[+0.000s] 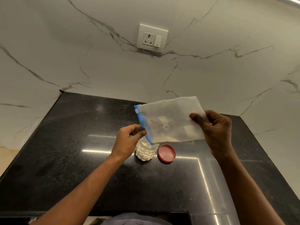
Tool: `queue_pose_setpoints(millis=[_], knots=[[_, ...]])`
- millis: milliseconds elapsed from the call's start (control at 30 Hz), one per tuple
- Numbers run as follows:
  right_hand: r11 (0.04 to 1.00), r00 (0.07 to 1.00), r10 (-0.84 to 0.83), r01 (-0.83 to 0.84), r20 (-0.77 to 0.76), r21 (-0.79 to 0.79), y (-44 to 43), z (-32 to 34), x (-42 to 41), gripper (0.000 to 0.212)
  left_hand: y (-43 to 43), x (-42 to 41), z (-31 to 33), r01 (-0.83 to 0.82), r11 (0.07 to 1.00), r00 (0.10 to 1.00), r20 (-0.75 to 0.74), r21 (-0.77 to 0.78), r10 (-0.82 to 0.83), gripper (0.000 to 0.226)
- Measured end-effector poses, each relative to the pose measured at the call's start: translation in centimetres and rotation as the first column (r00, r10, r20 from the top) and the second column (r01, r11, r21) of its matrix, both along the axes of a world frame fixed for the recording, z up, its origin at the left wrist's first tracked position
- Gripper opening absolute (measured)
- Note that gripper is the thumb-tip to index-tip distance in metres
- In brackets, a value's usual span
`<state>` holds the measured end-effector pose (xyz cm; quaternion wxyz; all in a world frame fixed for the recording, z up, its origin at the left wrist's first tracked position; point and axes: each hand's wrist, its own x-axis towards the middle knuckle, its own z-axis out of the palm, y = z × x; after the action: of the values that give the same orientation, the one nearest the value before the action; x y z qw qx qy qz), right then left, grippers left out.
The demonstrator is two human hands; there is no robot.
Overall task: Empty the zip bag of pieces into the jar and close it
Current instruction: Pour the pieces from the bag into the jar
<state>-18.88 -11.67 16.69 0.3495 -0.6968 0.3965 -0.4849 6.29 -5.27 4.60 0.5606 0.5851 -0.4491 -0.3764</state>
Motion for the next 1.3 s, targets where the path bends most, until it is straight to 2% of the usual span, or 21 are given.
queue_pose_setpoints(millis=[133,367,500,633,767,933,1033,1200,1300], knots=[[0.999,0.999,0.031,-0.030,-0.040,0.020,-0.2,-0.2,0.1,0.005,-0.1,0.1,-0.1,0.000,1.000,1.000,0.003,0.009,0.000,0.018],[0.999,0.999,0.047,-0.047,-0.017,0.017,-0.1,-0.5,0.3,0.005,-0.2,0.2,-0.2,-0.001,1.000,1.000,0.015,0.019,0.001,0.017],[0.998,0.998,0.070,-0.070,-0.002,0.004,-0.3,-0.3,0.5,0.015,-0.3,0.3,-0.3,0.000,1.000,1.000,0.015,0.023,0.000,0.015],[1.000,1.000,0.020,-0.020,-0.017,-0.018,-0.4,-0.1,0.7,0.006,-0.4,0.4,-0.5,-0.001,1.000,1.000,0.011,0.017,0.001,0.015],[0.997,0.998,0.058,-0.060,-0.032,-0.041,-0.5,-0.3,1.0,0.025,-0.5,0.6,-0.7,-0.004,1.000,1.000,-0.019,0.009,0.004,0.017],[0.999,0.999,0.036,-0.037,-0.041,-0.019,-0.5,-0.5,1.0,0.012,-0.7,0.6,-1.0,-0.007,1.000,1.000,-0.003,0.014,0.007,0.017],[0.998,0.997,0.060,-0.061,-0.039,-0.018,-0.5,-0.5,0.9,0.017,-0.7,0.7,-1.1,-0.006,1.000,1.000,-0.006,0.011,0.006,0.016],[1.000,0.998,0.027,-0.028,-0.064,-0.008,-0.4,-0.5,1.0,0.003,-0.9,0.6,-1.2,-0.003,1.000,1.000,-0.008,0.010,0.003,0.017],[0.998,0.993,0.054,-0.057,-0.107,-0.024,-0.5,-0.5,1.1,0.013,-1.0,0.7,-1.4,-0.012,1.000,1.000,-0.018,0.014,0.012,0.016]])
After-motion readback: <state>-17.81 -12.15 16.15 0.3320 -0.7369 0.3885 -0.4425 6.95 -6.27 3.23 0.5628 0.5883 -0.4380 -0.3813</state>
